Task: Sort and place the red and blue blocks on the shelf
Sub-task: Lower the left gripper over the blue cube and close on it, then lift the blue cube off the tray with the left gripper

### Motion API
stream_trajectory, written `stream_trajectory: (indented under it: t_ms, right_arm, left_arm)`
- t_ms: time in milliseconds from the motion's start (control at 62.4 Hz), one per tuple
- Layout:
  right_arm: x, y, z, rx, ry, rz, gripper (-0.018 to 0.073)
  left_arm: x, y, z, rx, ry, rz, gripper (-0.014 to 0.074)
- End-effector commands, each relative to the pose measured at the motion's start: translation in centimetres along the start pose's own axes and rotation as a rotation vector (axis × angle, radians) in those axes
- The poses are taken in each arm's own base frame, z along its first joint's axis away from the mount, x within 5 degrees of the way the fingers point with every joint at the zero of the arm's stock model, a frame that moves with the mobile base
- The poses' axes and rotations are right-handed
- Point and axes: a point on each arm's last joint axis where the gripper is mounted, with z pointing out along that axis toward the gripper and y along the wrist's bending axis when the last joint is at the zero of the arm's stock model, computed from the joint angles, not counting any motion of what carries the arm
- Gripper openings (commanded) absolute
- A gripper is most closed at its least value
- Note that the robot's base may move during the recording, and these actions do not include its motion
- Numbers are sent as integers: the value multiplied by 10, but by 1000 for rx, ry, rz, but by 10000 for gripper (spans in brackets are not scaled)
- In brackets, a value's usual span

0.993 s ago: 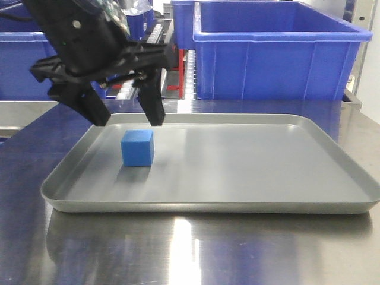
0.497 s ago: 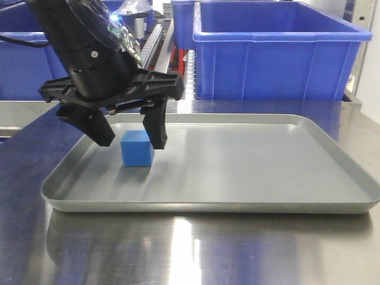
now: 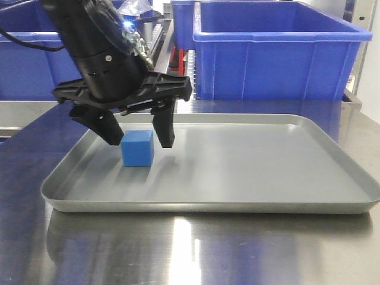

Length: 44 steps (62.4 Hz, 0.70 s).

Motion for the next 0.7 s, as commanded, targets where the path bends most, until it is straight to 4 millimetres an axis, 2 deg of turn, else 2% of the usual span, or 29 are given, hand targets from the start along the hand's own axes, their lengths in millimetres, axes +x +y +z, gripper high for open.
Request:
stream_trajectory:
  t_ms: [0,689]
  right_arm:
    - [-16,1,-4,-1,-114,-9,57]
    - [-16,1,-4,-1,-114,-9,57]
  left_arm:
    - [-13,-8,-20,37,-89,-2,533]
    - [-8,-5,-12,9,-23,-2,533]
